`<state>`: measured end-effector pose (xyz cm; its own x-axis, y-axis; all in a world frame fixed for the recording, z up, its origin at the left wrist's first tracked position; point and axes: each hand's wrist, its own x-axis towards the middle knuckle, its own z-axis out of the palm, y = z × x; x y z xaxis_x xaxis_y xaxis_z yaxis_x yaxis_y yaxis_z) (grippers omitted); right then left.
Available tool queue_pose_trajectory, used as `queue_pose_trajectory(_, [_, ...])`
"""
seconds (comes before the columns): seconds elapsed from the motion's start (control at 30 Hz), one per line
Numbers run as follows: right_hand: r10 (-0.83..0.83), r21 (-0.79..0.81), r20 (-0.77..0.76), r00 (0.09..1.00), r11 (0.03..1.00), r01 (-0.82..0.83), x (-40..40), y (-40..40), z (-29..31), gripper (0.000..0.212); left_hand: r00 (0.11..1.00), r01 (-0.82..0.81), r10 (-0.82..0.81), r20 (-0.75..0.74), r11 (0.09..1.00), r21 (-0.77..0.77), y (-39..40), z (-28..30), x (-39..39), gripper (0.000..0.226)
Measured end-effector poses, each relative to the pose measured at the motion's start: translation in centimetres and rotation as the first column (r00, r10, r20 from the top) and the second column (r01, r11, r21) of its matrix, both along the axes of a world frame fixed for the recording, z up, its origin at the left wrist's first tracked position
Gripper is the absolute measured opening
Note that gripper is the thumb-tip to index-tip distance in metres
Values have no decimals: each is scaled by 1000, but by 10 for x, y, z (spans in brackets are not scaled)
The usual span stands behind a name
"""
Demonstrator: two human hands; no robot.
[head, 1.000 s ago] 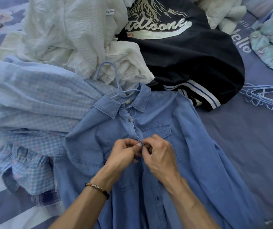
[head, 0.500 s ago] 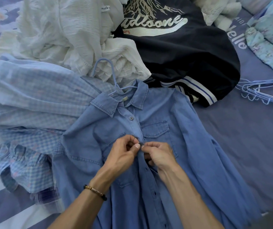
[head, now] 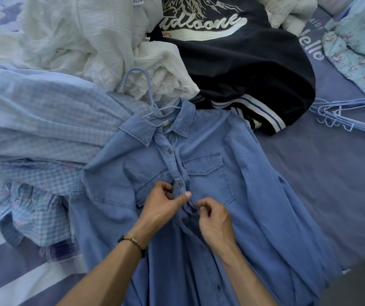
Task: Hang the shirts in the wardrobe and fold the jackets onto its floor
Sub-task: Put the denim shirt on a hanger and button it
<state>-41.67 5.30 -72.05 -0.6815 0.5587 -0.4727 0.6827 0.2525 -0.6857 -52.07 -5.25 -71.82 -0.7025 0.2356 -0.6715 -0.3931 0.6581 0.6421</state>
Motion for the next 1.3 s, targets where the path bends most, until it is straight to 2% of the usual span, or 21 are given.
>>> queue_pose_trajectory(0.07, [68, 3, 22, 997, 998, -68, 5, 2, -6, 22, 979, 166, -176, -106, 981, -97, -2, 3, 7, 48])
queue_pose_trajectory(0.17, [129, 70, 18, 991, 989, -130, 6, 2, -11, 16, 960, 213, -231, -155, 969, -125, -8, -1, 17, 43])
queue_pose_trajectory(0.33, [325, 293, 111, 939, 892, -344, 3, 1, -17, 15, 971, 139, -174, -164, 969, -203, -31, -6, 37, 12])
queue_pose_trajectory(0.43, [418, 328, 153, 895, 833, -445, -3, -2, -20, 17, 996, 58, -64, -63, 994, -96, -39, -16, 43, 26])
queue_pose_trajectory(0.53, [447, 332, 188, 874, 809, -485, -6, -5, -22, 15, 992, -78, 74, 100, 996, 42, -38, -22, 45, 17])
queue_pose_trajectory(0.63, [372, 269, 154, 915, 876, -401, -5, -6, -21, 9, 974, -142, 116, 193, 982, 124, -32, -13, 49, 9])
queue_pose_trajectory(0.73, [102, 106, 53, 993, 989, -107, -2, 0, -6, 13, 966, -189, 149, 210, 965, 184, -26, -1, 51, 15])
queue_pose_trajectory(0.8, [-45, 64, -9, 999, 997, 45, 3, 7, 10, 17, 965, -212, 167, 203, 952, 223, -19, 9, 51, 14])
queue_pose_trajectory(0.93, [-21, 141, -92, 996, 989, 34, 12, 7, 34, 10, 956, -251, 186, 229, 920, 300, -3, 26, 54, 14])
queue_pose_trajectory(1.0, [-26, 125, -121, 992, 991, 42, 16, 2, 39, 8, 951, -267, 196, 240, 913, 309, 2, 30, 55, 10])
queue_pose_trajectory(1.17, [-164, 13, -155, 974, 986, 168, 23, -6, 40, 18, 953, -247, 177, 246, 924, 291, 0, 35, 57, 10])
queue_pose_trajectory(1.3, [-157, 11, -157, 975, 987, 161, 25, -11, 42, 12, 967, -190, 126, 220, 936, 296, -3, 40, 56, 18])
